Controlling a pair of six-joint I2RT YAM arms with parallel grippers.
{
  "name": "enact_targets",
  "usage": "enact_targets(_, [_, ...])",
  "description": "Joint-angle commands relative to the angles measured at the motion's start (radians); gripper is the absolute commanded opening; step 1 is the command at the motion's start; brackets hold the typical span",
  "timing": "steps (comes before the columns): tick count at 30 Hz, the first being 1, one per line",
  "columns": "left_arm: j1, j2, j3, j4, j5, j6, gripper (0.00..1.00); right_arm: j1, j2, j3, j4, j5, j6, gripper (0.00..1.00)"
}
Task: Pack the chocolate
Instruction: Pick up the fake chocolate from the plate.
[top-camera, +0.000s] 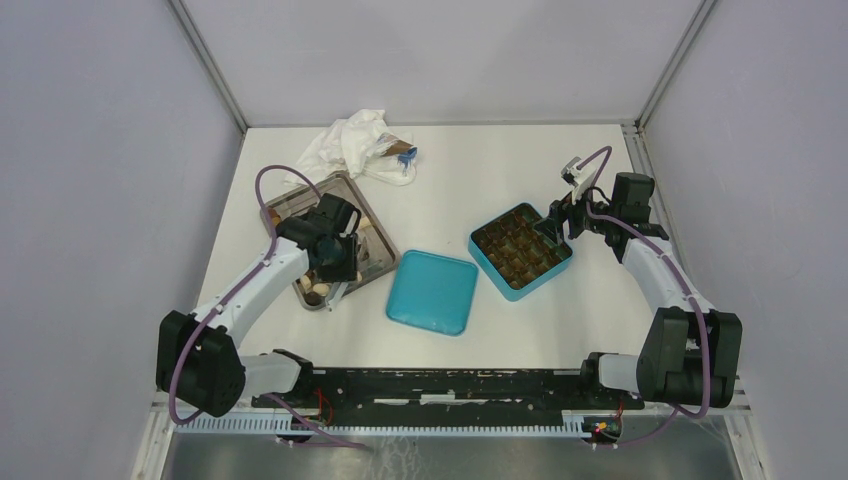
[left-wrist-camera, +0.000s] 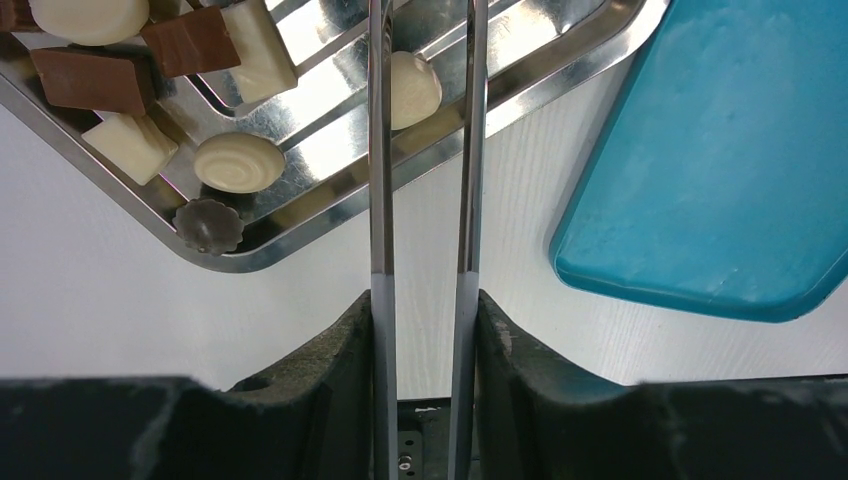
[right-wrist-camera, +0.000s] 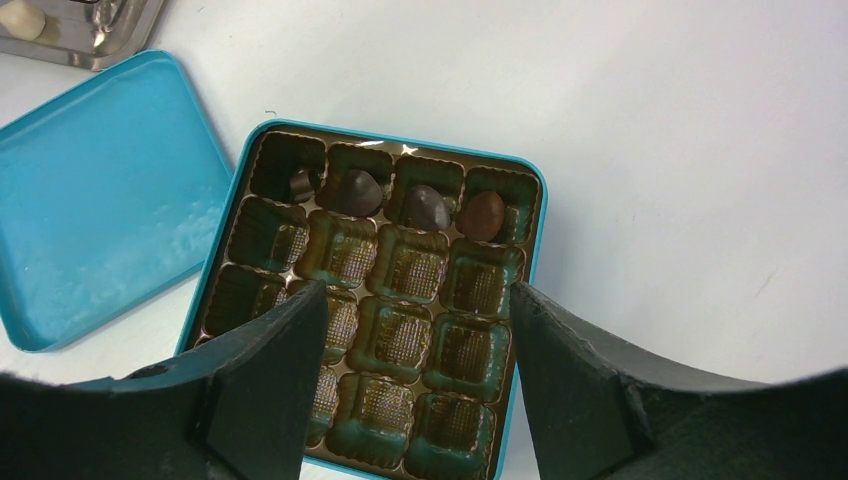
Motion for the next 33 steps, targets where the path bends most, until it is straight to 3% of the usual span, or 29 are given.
enact_targets(1, [-0.008,-0.009,0.029,0.030,0.002,-0.026,0.30,-0.002,-0.007,-0.002,0.010,-0.024,-0.013,0.72])
enact_targets(7, [-0.009,-0.035,0.042,0.030,-0.005,-0.027,0.13,-0.002,-0.005,-0.004,0.011,-0.026,-0.013,0.72])
enact_targets(14, [-0.011,-0.068,0.039,0.035,-0.016,-0.033,0.02,-0.002,0.002,-0.002,0.005,-0.025,-0.020,0.72])
enact_targets(24, [-0.011,-0.148,0.041,0.048,-0.004,-0.038,0.02,0.003,0.026,0.005,-0.021,0.011,-0.064,0.73])
enact_targets(33, [-0.032,-0.238,0.030,0.144,0.156,-0.055,0.02,0.028,0.075,0.047,-0.072,0.285,-0.149,0.75])
